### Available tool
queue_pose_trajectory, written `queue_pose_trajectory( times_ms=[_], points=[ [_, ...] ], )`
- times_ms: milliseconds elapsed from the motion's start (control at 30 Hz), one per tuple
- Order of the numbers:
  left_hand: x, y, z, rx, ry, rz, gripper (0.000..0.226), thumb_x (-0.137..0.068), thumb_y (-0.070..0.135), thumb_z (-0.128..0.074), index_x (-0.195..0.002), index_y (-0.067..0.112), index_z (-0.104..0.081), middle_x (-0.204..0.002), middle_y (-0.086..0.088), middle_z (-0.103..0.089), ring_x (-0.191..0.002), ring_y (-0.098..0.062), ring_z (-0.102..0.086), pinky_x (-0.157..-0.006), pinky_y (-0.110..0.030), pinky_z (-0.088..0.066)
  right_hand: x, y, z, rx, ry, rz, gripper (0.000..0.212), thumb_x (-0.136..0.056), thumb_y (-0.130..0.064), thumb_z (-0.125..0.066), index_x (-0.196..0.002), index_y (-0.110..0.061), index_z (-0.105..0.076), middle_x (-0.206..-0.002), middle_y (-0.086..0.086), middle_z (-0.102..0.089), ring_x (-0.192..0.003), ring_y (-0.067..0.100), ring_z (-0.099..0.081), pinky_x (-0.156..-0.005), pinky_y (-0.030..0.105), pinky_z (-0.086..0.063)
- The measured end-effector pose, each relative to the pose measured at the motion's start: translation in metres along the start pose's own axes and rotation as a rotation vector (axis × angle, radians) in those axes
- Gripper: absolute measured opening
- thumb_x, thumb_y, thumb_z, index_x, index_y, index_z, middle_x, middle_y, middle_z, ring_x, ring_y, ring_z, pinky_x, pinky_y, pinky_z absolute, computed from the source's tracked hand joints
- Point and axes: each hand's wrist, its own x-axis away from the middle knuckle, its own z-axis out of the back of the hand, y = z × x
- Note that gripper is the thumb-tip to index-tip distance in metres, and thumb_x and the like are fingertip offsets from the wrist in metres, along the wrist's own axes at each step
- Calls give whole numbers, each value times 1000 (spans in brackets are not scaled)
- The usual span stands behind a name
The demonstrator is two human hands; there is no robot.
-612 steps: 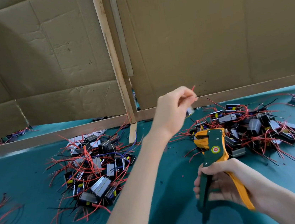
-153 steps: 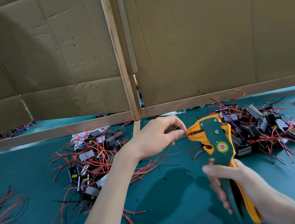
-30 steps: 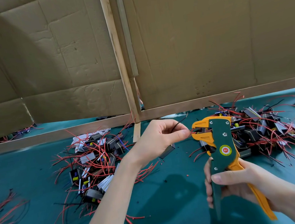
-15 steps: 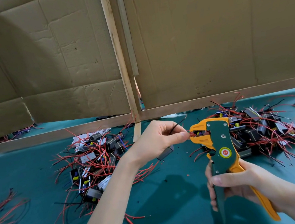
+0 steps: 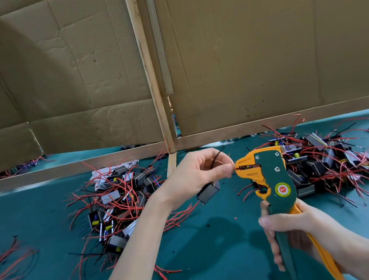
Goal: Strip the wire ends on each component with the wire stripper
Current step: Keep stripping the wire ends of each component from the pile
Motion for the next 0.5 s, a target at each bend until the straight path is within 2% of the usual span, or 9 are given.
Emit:
queue_pose_trajectory(
  times_ms=[100,167,267,333,433,500],
  points=[
    [0,-8,-3,71,16,-3,20,-96,18,-47,-93,13,-66,-82,6,-72,-68,-4,-56,-69,-16,-45,-4,5,-5,-13,91,21,41,-53,-32,-81,-63,-4,-52,-52,18,-48,-38,25,-48,-41,28,-44],
    [0,-14,-6,102,15,1,24,-93,25,-46,-94,12,-67,-87,0,-73,-73,-7,-60,-73,-19,-47,-7,7,-5,-12,94,23,37,-59,-33,-75,-55,-7,-50,-50,15,-46,-38,24,-45,-40,26,-41],
    [0,-22,-9,79,20,-1,26,-92,28,-48,-92,13,-68,-75,3,-70,-67,-9,-57,-73,-18,-46,-9,5,-1,-170,-7,68,35,-53,-24,-84,-66,-2,-61,-65,23,-55,-55,35,-58,-54,41,-53],
    [-2,-24,-7,35,66,5,26,-93,29,-48,-89,14,-69,-62,7,-57,-60,-7,-50,-67,-14,-42,-11,2,2,-244,-68,137,41,-49,-18,-89,-77,0,-64,-75,27,-58,-69,43,-63,-66,50,-55],
    [-5,-25,-3,-37,194,69,32,-101,25,-42,-86,20,-70,-58,6,-38,-55,-11,-32,-57,-20,-30,-12,-4,8,-249,-62,192,43,-46,-16,-90,-77,0,-66,-76,29,-59,-71,45,-64,-67,51,-56],
    [-6,-25,-2,-136,237,134,38,-105,26,-33,-91,25,-69,-64,0,-40,-58,-12,-35,-61,-19,-34,-11,-7,10,-242,-45,171,45,-42,-16,-91,-76,0,-66,-76,29,-60,-70,45,-64,-66,51,-56]
  ],
)
